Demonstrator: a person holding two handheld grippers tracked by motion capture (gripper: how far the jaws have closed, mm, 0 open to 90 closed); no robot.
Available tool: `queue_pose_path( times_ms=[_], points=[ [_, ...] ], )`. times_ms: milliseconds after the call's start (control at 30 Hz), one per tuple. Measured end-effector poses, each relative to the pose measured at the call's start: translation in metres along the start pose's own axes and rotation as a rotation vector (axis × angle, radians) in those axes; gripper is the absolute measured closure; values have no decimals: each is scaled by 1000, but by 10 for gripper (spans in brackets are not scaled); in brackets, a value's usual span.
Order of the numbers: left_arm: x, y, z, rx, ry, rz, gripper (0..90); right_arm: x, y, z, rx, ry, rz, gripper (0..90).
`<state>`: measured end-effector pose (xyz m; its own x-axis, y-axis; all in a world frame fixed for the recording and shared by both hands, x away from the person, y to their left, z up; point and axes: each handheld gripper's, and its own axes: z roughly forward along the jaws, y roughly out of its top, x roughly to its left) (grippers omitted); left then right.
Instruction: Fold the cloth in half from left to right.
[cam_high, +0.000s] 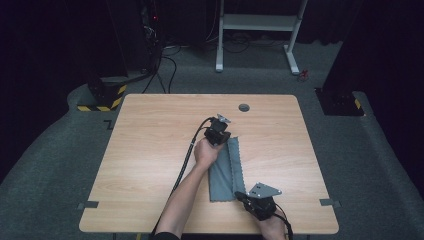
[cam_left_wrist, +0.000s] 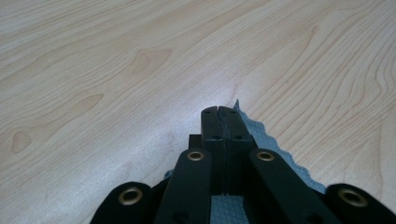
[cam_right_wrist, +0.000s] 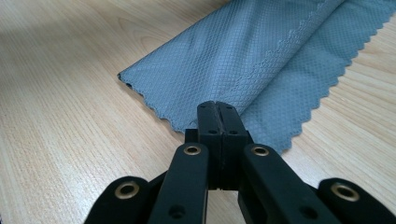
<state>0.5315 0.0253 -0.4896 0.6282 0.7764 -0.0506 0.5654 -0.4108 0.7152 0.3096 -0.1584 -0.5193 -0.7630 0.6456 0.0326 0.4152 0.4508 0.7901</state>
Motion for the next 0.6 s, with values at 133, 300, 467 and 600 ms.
queue_pose_path(
  times_ms=[133,300,467,600],
  points=[
    [-4,4,4,2,4,12,898,-3,-1,-2,4,-7,13,900],
    [-7,5,10,12,12,14,897,-7,-2,-4,12,-16,25,900],
    [-9,4,14,18,17,15,896,-10,-4,-5,23,-25,42,900],
    [-12,5,17,17,19,25,895,-11,-6,-5,31,-29,41,897]
  ],
)
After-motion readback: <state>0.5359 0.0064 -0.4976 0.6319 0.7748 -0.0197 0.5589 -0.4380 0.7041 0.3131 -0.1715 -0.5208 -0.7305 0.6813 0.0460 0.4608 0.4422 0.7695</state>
